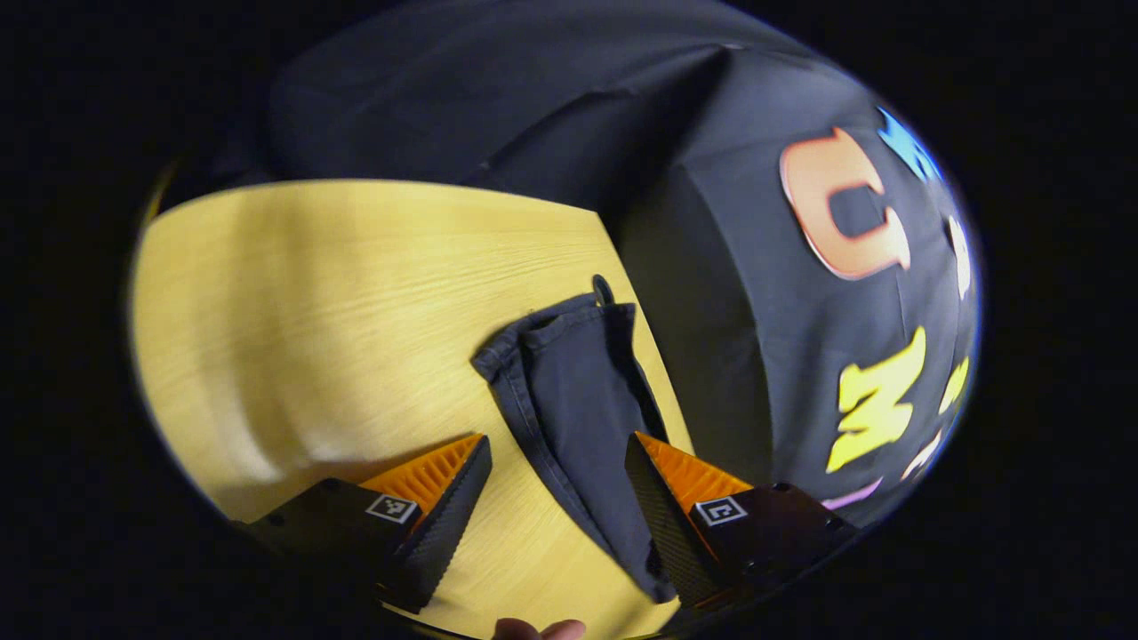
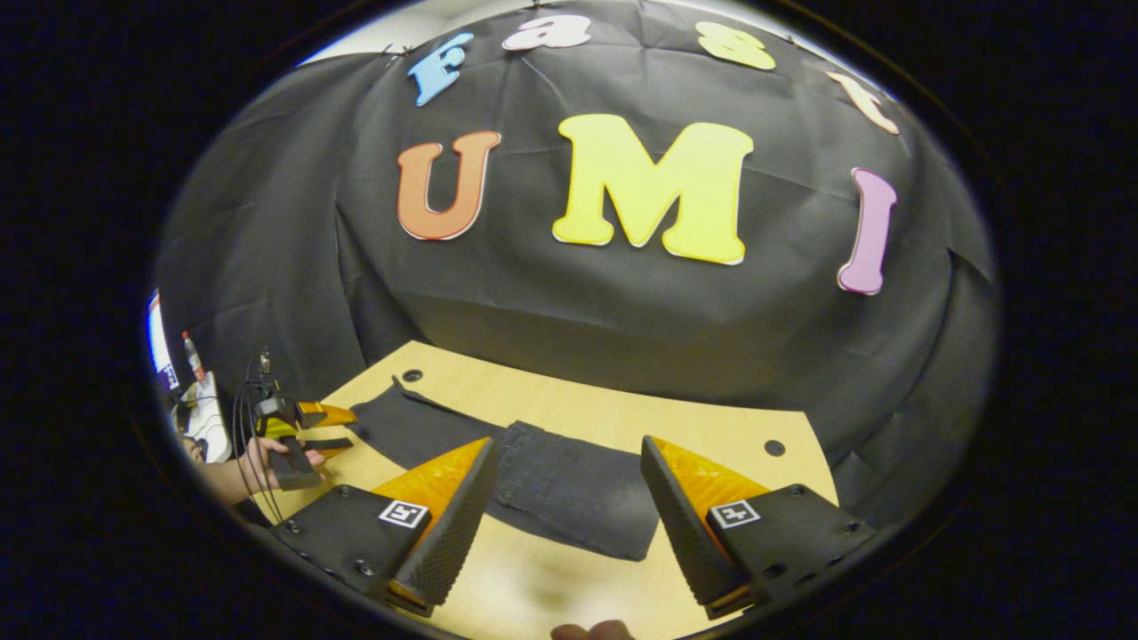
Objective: Grasp the waist and the cuffs of the jeans and fold them to make the two legs overlap; first hold the waist and fold one-third of the jeans toward the cuffs, then hold the cuffs and fold the remaining one-third in the same direction to finish folding.
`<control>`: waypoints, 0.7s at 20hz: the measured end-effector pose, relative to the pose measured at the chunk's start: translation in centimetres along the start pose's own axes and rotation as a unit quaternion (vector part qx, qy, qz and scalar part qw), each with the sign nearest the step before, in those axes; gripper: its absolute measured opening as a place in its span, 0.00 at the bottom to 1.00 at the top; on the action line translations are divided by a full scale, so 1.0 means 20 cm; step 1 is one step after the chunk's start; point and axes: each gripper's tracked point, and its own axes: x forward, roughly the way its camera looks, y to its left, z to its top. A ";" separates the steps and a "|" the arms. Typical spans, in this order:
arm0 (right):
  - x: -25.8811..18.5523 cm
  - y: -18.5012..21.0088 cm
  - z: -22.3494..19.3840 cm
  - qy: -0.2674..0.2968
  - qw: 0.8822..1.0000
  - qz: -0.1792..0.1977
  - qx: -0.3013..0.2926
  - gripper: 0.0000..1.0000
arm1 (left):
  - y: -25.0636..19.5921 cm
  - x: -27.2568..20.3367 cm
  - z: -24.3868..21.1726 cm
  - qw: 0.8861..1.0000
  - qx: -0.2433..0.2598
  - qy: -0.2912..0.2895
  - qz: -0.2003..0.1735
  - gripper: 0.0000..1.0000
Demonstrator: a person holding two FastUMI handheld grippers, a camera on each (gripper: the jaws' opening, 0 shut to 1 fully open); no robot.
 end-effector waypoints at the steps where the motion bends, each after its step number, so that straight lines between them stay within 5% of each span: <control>1: -0.01 -0.01 -0.01 0.003 1.000 0.000 -0.002 0.99 | 0.00 0.03 0.03 0.999 -0.048 -0.006 0.000 0.94; 4: -0.02 -0.06 -0.01 0.007 1.000 -0.001 -0.007 0.99 | -0.02 0.12 0.11 0.994 -0.105 -0.020 -0.005 0.93; 5: -0.03 -0.07 -0.01 0.007 1.000 -0.001 -0.006 0.99 | -0.03 0.13 0.11 0.995 -0.096 -0.019 -0.003 0.84; 6: -0.03 -0.09 0.00 0.007 1.000 -0.003 -0.004 0.98 | -0.04 0.14 0.11 0.996 -0.085 -0.018 0.000 0.93; 10: -0.04 -0.15 -0.01 0.012 1.000 -0.008 0.000 0.99 | -0.04 0.26 0.09 0.998 -0.050 -0.019 0.020 0.88; 14: -0.10 -0.21 -0.05 0.015 1.000 -0.016 0.008 0.99 | 0.02 0.31 0.09 0.996 -0.068 -0.025 0.044 0.31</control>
